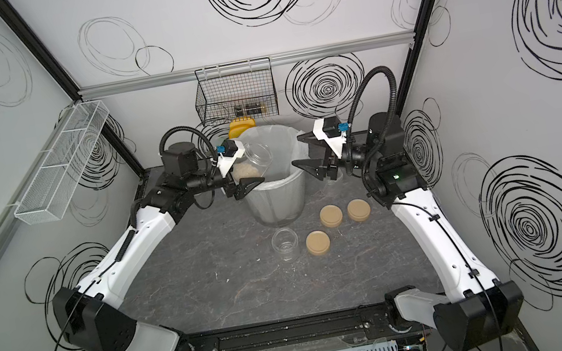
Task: Empty moldy rice from jars
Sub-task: Pour the moldy rice from the jar into the trash bin.
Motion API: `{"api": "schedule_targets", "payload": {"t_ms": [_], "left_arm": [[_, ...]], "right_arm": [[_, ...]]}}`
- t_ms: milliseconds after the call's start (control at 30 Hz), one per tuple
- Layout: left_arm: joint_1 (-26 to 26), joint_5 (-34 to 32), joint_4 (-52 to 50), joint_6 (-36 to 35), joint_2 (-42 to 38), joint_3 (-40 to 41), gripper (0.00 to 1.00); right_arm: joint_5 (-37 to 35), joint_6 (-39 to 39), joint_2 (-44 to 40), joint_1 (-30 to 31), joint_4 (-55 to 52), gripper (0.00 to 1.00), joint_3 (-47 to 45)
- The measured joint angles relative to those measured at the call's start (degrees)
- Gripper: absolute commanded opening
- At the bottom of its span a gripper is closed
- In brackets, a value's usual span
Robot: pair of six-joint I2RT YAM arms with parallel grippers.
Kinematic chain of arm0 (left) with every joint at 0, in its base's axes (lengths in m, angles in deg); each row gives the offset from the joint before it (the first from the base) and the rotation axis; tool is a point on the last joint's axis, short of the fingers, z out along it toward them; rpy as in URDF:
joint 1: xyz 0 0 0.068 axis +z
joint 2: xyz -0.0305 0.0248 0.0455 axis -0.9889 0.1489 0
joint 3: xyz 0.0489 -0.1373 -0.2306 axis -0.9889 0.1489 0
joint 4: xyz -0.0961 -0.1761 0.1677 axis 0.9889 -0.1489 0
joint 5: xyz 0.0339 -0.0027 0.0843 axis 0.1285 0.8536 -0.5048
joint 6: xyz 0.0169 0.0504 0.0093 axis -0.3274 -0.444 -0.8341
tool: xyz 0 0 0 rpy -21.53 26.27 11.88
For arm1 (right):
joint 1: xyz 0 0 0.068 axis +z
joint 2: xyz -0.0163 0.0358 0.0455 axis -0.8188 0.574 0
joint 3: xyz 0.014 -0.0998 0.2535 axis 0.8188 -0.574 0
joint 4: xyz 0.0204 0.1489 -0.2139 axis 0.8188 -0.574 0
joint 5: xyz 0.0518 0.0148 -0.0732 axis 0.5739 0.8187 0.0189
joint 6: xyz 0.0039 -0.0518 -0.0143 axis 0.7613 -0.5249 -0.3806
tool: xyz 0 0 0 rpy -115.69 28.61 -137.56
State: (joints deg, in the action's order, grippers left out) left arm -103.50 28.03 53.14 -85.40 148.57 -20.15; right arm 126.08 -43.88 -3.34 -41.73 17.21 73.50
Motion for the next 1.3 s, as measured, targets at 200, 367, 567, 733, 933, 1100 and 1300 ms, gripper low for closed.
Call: {"api": "schedule_targets", "payload": {"t_ms": [200,367,567,733,933,1100,1300], "left_arm": [[0.0,-1.0,-1.7,-3.6,3.1,-3.1,0.61],[0.0,-2.2,-2.2,-6.3,5.7,-5.8,0.61],[0.1,-3.5,-2.9,-8.8,6.8,-7.1,0.61],[0.2,-4.7,-3.2,-10.6,6.8,-8.0,0.61],[0.3,-4.7,-3.2,-11.7,6.8,-8.1,0.61],[0.0,-5.6,-3.7,-13.5,6.8,-8.9,0.61],[-0.6,-7.4,-6.1,-16.3,7.5,-11.4,0.62]], "right_arm": [[1.0,-5.6,7.8,3.7,-4.3,0.52,6.6],[0.8,-9.4,13.1,7.3,-8.2,0.50,10.8],[-1.0,-11.8,16.3,9.8,-10.3,0.48,12.6],[-3.0,-12.8,17.3,10.8,-11.8,0.48,13.2],[-4.9,-13.5,17.4,11.6,-12.8,0.44,14.2],[-6.5,-13.8,18.2,12.3,-13.3,0.39,15.3],[-8.1,-14.2,18.8,12.5,-13.4,0.32,16.0]]}}
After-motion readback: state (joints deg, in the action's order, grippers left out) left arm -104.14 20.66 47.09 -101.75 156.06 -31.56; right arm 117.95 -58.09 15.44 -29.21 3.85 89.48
